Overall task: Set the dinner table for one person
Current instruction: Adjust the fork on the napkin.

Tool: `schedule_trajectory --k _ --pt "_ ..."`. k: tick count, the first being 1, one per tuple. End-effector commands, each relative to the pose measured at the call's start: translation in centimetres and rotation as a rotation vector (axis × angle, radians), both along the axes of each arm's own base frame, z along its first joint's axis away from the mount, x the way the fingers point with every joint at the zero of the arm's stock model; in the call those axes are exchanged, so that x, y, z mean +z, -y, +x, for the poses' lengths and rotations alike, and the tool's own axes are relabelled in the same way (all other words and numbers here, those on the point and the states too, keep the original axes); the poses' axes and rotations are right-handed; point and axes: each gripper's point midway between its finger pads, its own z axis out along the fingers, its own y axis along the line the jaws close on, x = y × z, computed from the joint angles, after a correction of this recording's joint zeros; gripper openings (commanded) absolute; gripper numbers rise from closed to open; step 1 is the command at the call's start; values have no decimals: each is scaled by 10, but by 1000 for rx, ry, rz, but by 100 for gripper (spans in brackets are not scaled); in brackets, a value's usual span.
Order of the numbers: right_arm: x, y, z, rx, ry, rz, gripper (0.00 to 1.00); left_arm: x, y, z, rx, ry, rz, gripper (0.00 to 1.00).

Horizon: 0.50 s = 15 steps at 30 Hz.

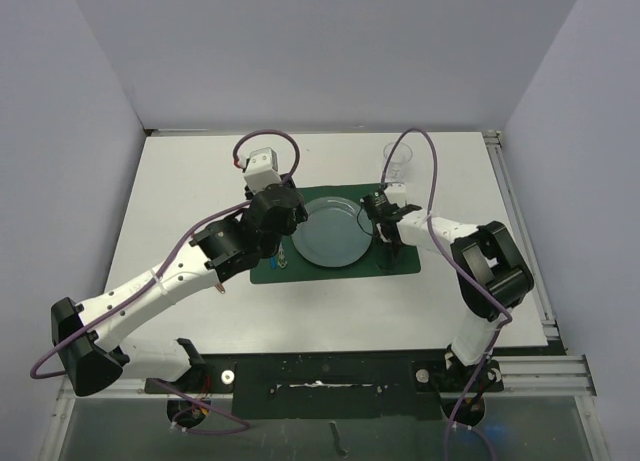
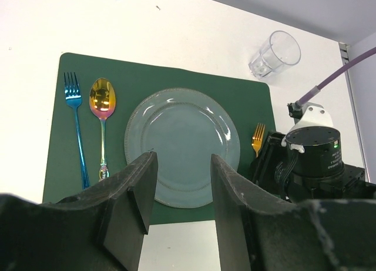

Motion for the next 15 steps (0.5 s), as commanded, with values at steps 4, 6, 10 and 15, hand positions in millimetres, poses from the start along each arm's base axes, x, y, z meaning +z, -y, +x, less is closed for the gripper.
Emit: schedule_trajectory --k 4,6,10,15 --pt "5 4 14 -38 50 22 21 19 -11 -1 27 47 -21 40" --pt "1 4 13 -41 45 30 16 20 -11 -1 29 49 -23 40" --pt "-3 5 12 -43 36 35 5 22 -12 0 31 52 -24 40" --pt "-7 7 10 -49 30 34 3 21 -11 1 34 52 -24 40"
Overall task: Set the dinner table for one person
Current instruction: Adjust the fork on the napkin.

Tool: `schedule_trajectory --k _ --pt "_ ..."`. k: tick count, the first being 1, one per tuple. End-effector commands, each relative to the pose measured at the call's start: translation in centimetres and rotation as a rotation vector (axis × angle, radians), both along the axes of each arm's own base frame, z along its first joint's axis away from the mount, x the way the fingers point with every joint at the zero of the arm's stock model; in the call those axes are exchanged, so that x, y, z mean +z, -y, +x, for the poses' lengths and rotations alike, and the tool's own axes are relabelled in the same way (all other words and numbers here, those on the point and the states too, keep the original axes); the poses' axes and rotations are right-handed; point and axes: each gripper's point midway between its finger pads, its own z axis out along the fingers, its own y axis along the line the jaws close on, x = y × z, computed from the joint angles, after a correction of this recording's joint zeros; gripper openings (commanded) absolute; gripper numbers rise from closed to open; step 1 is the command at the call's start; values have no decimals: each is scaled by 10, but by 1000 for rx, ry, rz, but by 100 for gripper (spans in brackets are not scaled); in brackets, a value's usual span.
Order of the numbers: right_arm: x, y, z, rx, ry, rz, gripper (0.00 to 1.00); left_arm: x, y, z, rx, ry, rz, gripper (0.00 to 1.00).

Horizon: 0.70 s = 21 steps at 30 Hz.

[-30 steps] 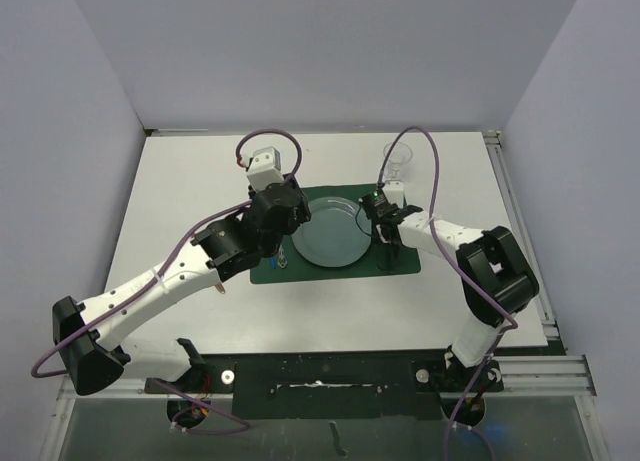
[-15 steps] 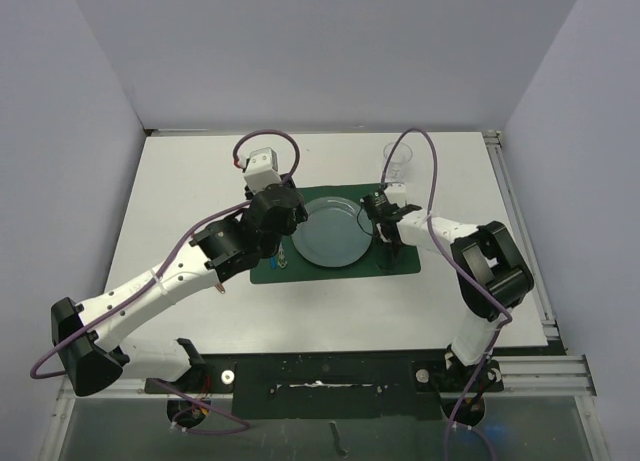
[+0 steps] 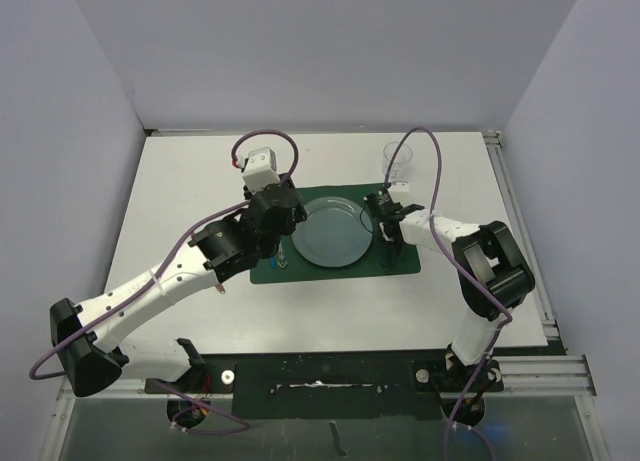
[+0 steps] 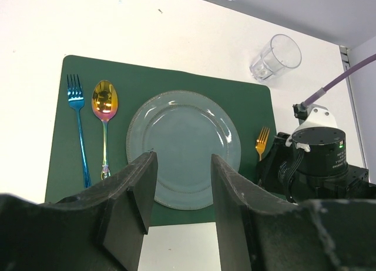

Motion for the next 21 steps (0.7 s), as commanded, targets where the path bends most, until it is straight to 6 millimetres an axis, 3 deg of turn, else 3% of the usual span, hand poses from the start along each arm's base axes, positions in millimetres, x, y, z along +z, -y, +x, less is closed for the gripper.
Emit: schedule_trajectory --k 1,9,17,21 --pt "-4 1 5 -22 21 18 2 18 -8 1 23 43 -24 40" --pt "-5 7 0 -33 15 24 19 13 -3 3 14 30 -28 40" --pt "-21 12 -6 -43 -2 142 19 12 -4 4 16 27 -31 40" --pt "-29 12 -7 -43 -18 156 11 12 -7 5 24 26 -36 40"
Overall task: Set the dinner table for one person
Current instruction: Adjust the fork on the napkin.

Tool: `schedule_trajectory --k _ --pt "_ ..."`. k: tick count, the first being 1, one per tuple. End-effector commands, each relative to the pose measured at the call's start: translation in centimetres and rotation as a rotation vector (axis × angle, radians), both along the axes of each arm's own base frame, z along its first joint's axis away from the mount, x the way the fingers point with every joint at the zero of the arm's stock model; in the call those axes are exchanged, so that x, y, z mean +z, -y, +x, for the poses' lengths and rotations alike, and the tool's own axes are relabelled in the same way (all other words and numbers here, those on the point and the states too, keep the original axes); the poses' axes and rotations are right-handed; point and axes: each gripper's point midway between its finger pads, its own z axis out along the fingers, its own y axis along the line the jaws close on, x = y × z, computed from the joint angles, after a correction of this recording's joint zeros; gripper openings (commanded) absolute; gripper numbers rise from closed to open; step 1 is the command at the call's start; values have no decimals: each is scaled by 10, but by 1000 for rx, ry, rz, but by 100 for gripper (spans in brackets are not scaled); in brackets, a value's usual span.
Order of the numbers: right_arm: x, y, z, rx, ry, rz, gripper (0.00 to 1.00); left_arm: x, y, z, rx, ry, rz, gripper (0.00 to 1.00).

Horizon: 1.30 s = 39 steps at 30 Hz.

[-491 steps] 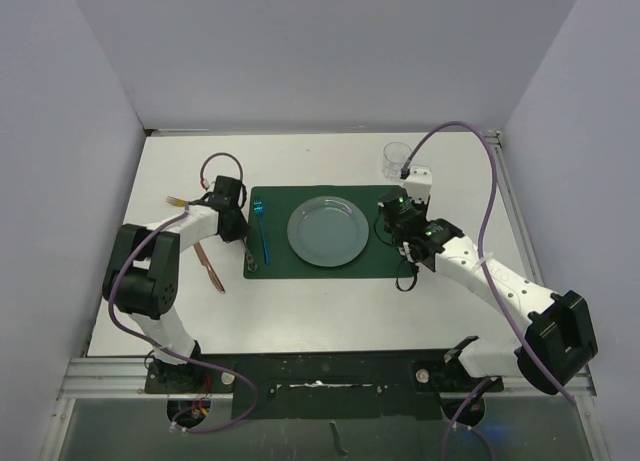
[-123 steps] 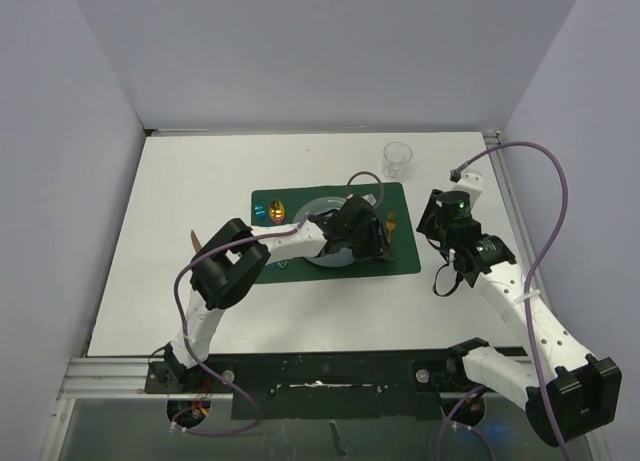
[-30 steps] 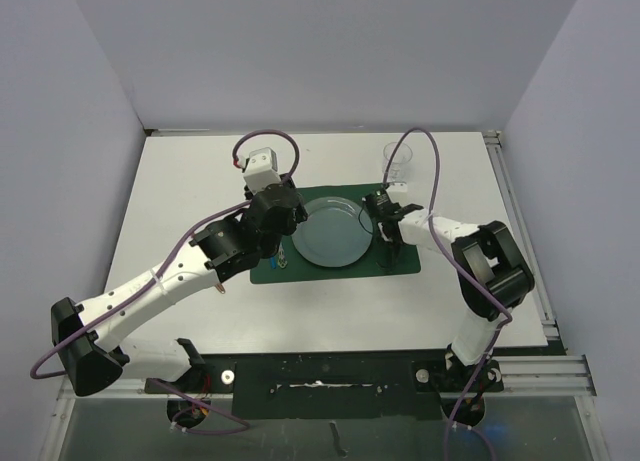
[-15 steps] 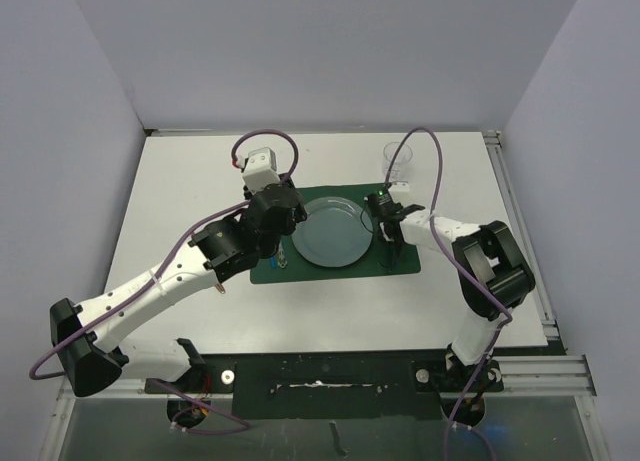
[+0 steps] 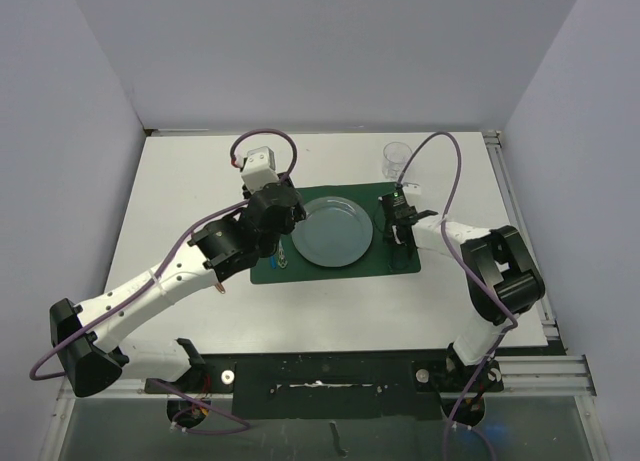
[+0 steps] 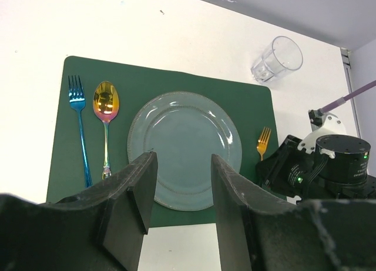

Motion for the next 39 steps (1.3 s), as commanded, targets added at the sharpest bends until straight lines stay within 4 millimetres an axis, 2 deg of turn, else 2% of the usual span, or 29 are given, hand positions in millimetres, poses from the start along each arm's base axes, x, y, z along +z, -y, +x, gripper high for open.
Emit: schedule_trajectory --k 1,6,17,27,39 --pt "-22 6 -10 -7 -54 17 9 11 -5 3 20 26 -34 40" --pt "-19 1 -7 7 -44 38 0 3 -5 6 20 6 -33 40" --pt "-1 -2 3 32 0 37 0 -8 -3 12 18 -21 -29 40" --pt "24 -3 6 50 50 42 0 -22 5 18 5 -50 -18 40" --pt "43 -15 9 94 91 46 0 -42 5 27 4 -96 -4 40"
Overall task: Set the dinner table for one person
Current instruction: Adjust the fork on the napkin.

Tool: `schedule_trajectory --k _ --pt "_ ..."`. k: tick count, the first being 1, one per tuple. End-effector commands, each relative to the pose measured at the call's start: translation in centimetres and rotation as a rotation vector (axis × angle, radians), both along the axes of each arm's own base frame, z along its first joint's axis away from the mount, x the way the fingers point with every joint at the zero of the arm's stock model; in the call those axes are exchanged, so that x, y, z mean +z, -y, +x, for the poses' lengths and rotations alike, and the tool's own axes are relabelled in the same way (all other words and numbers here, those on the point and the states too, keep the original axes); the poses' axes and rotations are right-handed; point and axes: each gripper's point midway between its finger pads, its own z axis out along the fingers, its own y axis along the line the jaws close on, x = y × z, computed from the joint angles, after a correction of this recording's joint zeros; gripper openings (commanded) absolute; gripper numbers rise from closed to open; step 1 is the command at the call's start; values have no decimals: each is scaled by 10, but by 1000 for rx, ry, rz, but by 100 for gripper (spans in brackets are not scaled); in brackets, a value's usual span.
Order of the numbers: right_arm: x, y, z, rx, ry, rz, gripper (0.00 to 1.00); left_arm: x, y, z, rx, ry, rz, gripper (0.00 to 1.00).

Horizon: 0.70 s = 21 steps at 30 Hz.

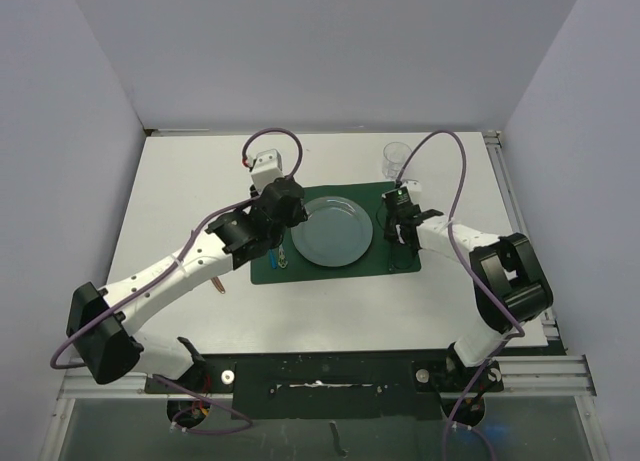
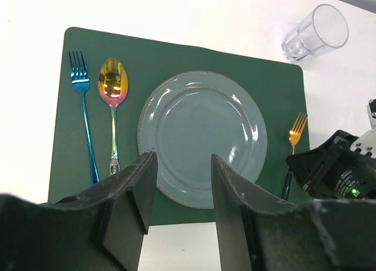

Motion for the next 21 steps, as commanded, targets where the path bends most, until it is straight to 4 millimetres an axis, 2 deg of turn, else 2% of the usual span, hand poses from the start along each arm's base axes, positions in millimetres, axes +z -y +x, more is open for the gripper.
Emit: schedule_trajectory --k 1,21 --pt "24 -10 11 32 65 14 0 7 4 8 1 19 -44 40" --pt "3 -30 32 147 18 -31 0 -5 -15 11 27 -12 -36 40"
